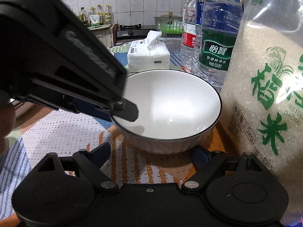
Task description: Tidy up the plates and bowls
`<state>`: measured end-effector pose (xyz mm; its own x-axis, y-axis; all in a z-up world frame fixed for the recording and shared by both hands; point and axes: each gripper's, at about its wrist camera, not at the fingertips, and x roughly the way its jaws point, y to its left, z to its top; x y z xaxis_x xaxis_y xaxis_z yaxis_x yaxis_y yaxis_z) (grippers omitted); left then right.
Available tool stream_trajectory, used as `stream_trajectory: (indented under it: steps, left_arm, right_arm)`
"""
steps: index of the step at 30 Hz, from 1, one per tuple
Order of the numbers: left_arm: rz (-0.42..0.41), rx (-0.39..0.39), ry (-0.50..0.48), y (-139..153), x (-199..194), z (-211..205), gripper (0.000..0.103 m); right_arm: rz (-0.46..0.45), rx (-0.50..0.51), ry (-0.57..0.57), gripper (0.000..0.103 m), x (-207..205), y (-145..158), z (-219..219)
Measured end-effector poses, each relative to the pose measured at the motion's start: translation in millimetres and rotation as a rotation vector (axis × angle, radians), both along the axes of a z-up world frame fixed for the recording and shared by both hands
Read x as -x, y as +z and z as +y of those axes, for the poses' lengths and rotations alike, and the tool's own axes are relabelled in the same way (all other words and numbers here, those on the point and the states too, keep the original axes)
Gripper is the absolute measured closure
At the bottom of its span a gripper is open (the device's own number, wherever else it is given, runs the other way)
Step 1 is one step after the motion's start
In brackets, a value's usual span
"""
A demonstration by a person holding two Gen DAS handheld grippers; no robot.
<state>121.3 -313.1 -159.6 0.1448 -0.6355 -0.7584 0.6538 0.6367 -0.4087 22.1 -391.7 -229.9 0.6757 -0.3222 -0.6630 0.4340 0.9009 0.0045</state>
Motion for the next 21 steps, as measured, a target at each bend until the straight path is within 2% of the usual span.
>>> stream_trajectory:
  steps: [5, 11, 15, 21]
  left_arm:
    - [0.018, -0.025, 0.022, 4, -4, 8, 0.093]
    - [-0.013, -0.052, 0.022, 11, 2, 20, 0.093]
    - [-0.063, -0.006, 0.017, 27, 11, 38, 0.092]
    - [-0.145, -0.055, 0.009, 57, 22, 62, 0.091]
  right_arm:
    - [0.002, 0.004, 0.008, 0.011, 0, -2, 1]
    - [0.05, 0.03, 0.065, 0.011, -6, 3, 5]
    - [0.028, 0.068, 0.092, 0.01, -3, 11, 12]
    - [0.005, 0.148, 0.179, 0.01, 3, 36, 35]
